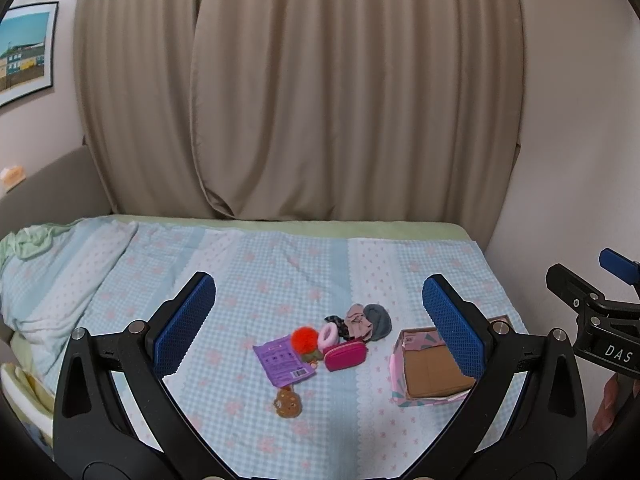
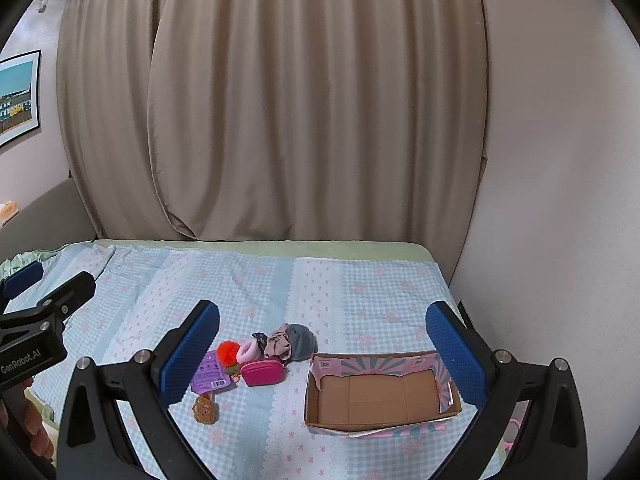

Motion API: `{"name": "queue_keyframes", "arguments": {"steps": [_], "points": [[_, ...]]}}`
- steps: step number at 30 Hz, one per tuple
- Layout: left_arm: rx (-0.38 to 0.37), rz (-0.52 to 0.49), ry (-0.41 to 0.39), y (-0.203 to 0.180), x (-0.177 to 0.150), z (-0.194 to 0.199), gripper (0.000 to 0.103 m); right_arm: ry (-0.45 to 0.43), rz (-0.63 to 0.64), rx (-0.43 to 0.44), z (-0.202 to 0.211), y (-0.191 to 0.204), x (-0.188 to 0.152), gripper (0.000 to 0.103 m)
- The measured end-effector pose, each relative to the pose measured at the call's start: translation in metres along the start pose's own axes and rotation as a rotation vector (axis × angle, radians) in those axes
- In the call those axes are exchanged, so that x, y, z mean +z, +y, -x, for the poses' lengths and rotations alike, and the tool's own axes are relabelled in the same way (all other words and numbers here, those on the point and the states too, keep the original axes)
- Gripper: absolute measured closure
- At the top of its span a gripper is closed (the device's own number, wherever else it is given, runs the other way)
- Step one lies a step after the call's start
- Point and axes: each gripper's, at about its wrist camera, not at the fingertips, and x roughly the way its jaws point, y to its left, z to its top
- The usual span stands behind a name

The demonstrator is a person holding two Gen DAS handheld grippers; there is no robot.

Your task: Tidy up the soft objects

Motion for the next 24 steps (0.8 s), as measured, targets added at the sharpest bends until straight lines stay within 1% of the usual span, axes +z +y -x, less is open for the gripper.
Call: {"name": "queue_keyframes", "arguments": {"steps": [24], "points": [[-0.007,0.007,0.01,0.0071,0.0005,-0.005,0.001,0.001,0.01,-0.008,-0.0002,0.0025,0.0045,0.0]]}}
